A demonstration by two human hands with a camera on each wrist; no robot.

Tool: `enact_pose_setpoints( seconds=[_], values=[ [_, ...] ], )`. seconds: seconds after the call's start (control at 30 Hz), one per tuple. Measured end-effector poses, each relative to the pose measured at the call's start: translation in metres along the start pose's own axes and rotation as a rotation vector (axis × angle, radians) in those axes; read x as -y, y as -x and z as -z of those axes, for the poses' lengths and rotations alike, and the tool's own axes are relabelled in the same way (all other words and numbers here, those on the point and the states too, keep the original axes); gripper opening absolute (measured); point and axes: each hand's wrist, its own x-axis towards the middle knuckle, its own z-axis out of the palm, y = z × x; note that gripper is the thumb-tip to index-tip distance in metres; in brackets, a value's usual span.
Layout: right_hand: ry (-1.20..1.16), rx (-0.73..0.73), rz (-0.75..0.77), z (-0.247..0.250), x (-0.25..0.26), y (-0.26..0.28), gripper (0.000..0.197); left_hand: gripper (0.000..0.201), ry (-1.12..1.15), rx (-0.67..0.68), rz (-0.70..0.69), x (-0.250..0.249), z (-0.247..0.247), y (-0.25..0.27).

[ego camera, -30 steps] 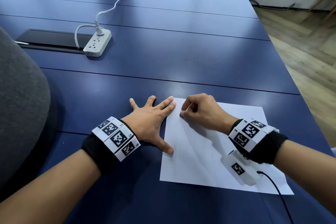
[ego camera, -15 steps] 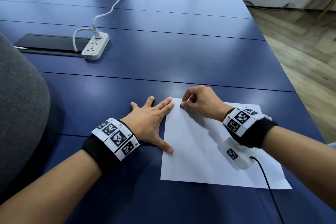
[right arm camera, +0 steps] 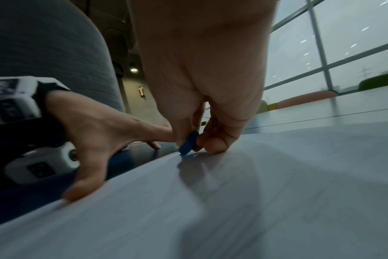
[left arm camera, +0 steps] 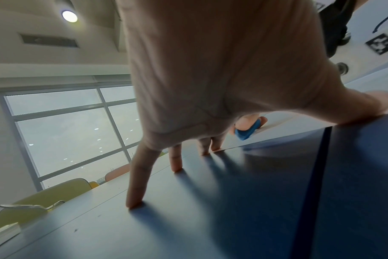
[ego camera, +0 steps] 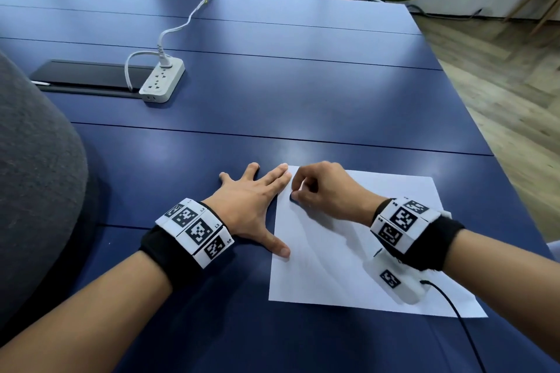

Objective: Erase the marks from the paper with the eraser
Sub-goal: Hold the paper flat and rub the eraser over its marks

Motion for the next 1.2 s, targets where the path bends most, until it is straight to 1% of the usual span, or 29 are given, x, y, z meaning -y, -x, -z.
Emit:
enact_pose_setpoints(
  seconds=[0.03, 0.07, 0.17, 0.2, 0.23, 0.33, 0.37, 0.4, 0.5, 0.53, 0.57, 0.67, 0.7, 0.8, 0.87, 1.0, 1.03, 1.13, 1.2],
  values=[
    [0.019, 0.015, 0.003, 0.001, 0.0, 0.0, 0.007, 0.142, -0.006, 0.002, 0.001, 0.0, 0.0, 0.0],
    [0.035, -0.004, -0.01, 0.006, -0.003, -0.003, 0.008, 0.141, -0.012, 0.005, 0.0, -0.001, 0.001, 0.0],
    [0.017, -0.139, -0.094, 0.021, -0.016, -0.014, 0.008, 0.137, -0.019, 0.007, -0.004, -0.002, 0.002, 0.0],
    [0.005, -0.156, -0.107, 0.02, -0.017, -0.013, 0.007, 0.137, -0.018, 0.005, -0.004, -0.002, 0.002, 0.0],
    [-0.001, -0.141, -0.098, 0.016, -0.015, -0.009, 0.007, 0.137, -0.015, 0.003, -0.004, -0.002, 0.002, 0.001],
    [0.013, -0.002, -0.022, 0.002, -0.001, 0.006, 0.006, 0.138, -0.005, 0.003, -0.005, -0.001, 0.001, 0.001],
    [0.027, 0.014, -0.015, 0.003, 0.0, 0.006, 0.006, 0.138, -0.006, 0.004, -0.004, -0.001, 0.002, 0.001],
    [0.042, -0.006, -0.023, 0.008, -0.003, 0.001, 0.007, 0.138, -0.009, 0.007, -0.004, -0.002, 0.002, 0.001],
    [0.029, -0.132, -0.092, 0.021, -0.014, -0.011, 0.008, 0.137, -0.02, 0.011, -0.002, -0.002, 0.003, 0.001],
    [0.018, -0.145, -0.095, 0.019, -0.015, -0.01, 0.008, 0.137, -0.017, 0.012, -0.002, -0.002, 0.003, 0.001],
    [0.013, -0.124, -0.076, 0.015, -0.012, -0.006, 0.007, 0.138, -0.012, 0.011, -0.003, -0.002, 0.003, 0.001],
    [0.026, 0.022, 0.007, 0.004, 0.0, 0.007, 0.007, 0.139, -0.004, 0.011, -0.006, -0.001, 0.002, 0.001],
    [0.043, 0.033, 0.013, 0.006, 0.001, 0.005, 0.008, 0.139, -0.005, 0.013, -0.006, -0.001, 0.002, 0.001],
    [0.046, -0.056, -0.04, 0.017, -0.007, -0.007, 0.011, 0.138, -0.029, 0.012, -0.003, -0.002, 0.003, 0.001],
    [0.022, -0.069, -0.037, 0.014, -0.007, -0.003, 0.011, 0.138, -0.032, 0.008, -0.002, -0.002, 0.002, 0.0],
    [0.046, 0.105, 0.087, 0.0, 0.005, 0.022, 0.007, 0.138, -0.025, 0.024, 0.004, -0.003, 0.003, 0.001],
    [0.071, 0.11, 0.088, 0.003, 0.006, 0.019, 0.007, 0.138, -0.025, 0.025, 0.004, -0.003, 0.004, 0.001],
    [0.06, -0.017, 0.01, 0.012, -0.002, 0.004, 0.008, 0.137, -0.036, 0.023, 0.006, -0.004, 0.005, 0.002],
    [0.028, -0.047, 0.009, 0.009, -0.003, 0.006, 0.008, 0.137, -0.035, 0.019, 0.003, -0.005, 0.005, 0.002]
  ],
)
